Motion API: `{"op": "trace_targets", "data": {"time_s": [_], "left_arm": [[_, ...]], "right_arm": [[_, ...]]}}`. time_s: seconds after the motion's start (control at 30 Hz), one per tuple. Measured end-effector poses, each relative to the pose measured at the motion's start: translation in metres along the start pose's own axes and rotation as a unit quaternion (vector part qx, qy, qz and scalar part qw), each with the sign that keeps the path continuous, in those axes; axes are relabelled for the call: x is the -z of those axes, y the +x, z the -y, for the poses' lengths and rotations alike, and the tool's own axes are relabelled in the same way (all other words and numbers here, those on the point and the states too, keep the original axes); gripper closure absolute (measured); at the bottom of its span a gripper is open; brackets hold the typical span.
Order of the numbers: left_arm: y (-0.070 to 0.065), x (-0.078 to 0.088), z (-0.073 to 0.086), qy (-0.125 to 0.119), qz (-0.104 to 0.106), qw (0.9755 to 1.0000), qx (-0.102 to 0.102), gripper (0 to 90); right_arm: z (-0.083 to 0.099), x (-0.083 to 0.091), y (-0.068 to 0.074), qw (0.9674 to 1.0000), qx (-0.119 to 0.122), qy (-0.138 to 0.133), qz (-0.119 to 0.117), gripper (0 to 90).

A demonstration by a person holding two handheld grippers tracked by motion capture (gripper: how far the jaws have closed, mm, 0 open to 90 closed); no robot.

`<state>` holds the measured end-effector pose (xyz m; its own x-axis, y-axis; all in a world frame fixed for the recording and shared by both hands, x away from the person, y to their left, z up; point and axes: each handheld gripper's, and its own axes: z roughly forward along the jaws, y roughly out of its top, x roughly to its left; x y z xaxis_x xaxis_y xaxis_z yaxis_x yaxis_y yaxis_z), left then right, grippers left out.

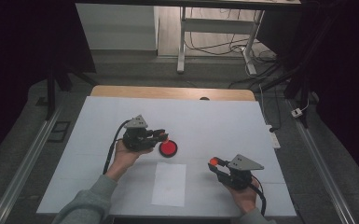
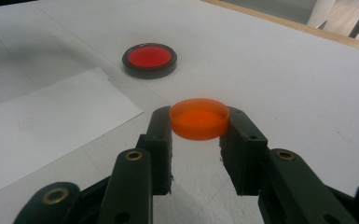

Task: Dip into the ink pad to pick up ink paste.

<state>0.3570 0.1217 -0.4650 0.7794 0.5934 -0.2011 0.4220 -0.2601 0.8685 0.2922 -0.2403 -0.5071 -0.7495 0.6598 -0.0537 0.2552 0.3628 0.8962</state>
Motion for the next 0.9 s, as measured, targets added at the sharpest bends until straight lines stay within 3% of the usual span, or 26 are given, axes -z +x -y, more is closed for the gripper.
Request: {"op": "trace_targets", "data": {"time_s": [0.33,0.9], "left_arm": [[0.012,-0.030,0.007,0.032,-0.015,0.9994,-0.004,72.6],[0.014,-0.043,0.018,0.065,-0.023,0.9976,-0.011,72.6]], "right_arm": [[0.001,0.001,-0.001,1.0000,0.001,0.004,0.001,64.2],[0.001,-0.002,0.001,1.0000,0.001,0.007,-0.005,64.2]]}}
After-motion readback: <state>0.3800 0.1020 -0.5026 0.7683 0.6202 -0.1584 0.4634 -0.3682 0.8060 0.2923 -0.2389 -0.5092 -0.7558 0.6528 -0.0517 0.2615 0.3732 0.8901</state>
